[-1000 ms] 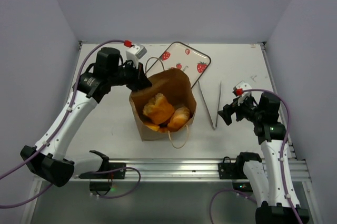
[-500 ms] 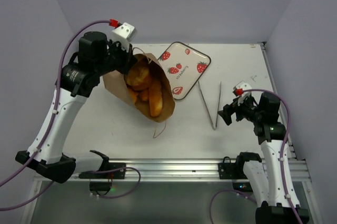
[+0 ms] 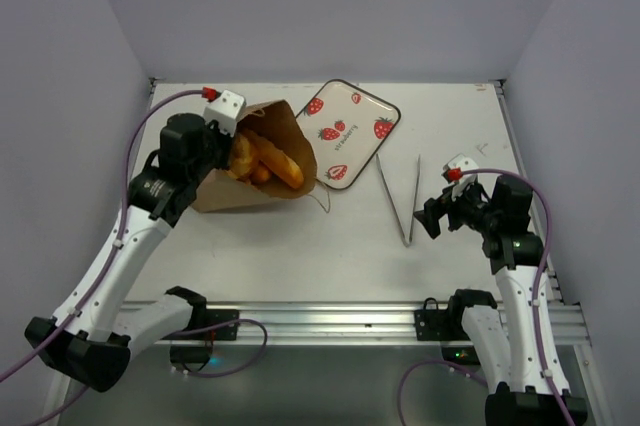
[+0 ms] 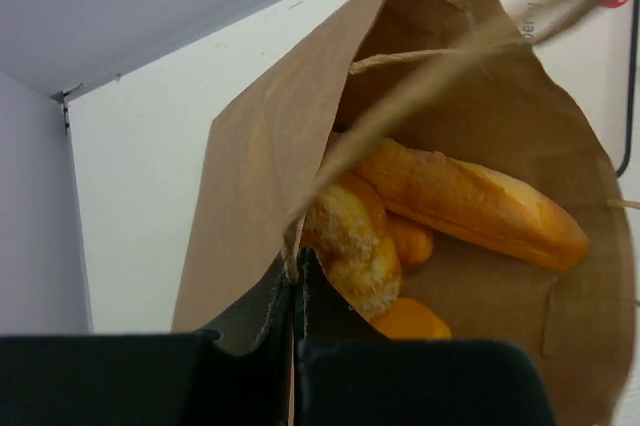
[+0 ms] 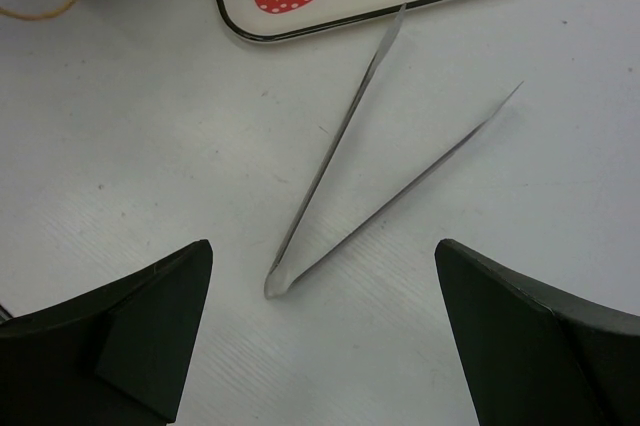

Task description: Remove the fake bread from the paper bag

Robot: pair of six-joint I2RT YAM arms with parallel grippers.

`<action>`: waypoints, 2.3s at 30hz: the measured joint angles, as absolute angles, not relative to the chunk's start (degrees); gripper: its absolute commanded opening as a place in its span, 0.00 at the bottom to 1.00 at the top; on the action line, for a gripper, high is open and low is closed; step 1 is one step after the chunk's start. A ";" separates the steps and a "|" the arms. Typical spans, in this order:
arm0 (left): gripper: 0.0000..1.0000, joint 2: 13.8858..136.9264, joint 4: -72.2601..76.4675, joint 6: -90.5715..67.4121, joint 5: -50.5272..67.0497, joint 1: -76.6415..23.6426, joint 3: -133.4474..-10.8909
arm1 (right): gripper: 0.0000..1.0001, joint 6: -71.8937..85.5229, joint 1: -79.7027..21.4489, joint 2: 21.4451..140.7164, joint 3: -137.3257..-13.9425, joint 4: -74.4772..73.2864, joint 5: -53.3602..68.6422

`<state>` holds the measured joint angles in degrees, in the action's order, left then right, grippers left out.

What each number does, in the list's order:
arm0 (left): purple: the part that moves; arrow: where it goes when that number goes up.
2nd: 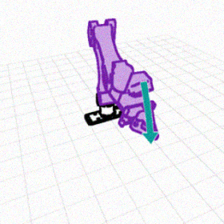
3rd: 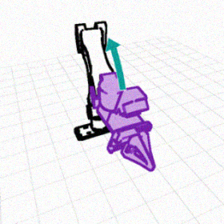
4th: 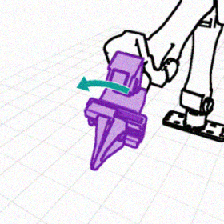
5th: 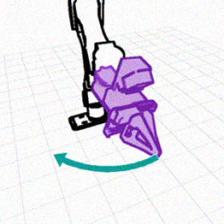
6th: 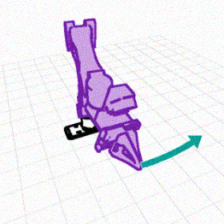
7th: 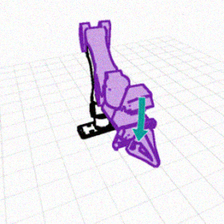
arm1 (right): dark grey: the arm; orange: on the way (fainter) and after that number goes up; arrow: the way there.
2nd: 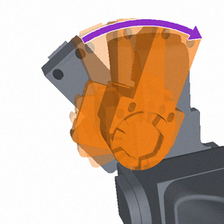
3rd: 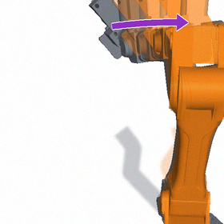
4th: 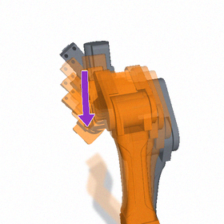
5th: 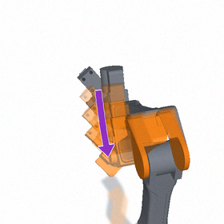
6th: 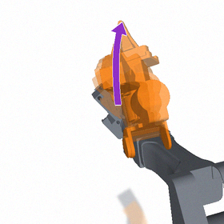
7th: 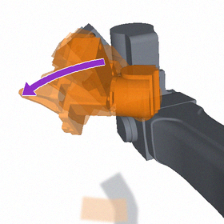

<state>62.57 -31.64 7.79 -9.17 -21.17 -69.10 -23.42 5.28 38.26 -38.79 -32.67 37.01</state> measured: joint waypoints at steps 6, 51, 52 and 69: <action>0.00 50.48 -22.63 9.98 -5.45 -20.95 -54.00 | 0.98 -23.97 5.28 39.86 -40.18 -33.76 37.71; 0.00 40.32 -12.75 6.61 3.22 -19.14 -39.70 | 0.94 5.17 -19.11 94.67 -53.84 -28.91 -2.20; 0.00 40.05 -12.69 6.61 3.29 -19.14 -39.31 | 0.92 5.41 -18.68 95.09 -54.28 -28.86 -2.15; 0.00 39.16 -11.99 6.61 3.55 -19.14 -38.48 | 0.27 2.96 -13.37 96.64 -55.88 -26.94 -0.89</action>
<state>39.16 -11.99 6.61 3.55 -19.14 -38.48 2.96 -13.37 96.64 -55.88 -26.94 -0.89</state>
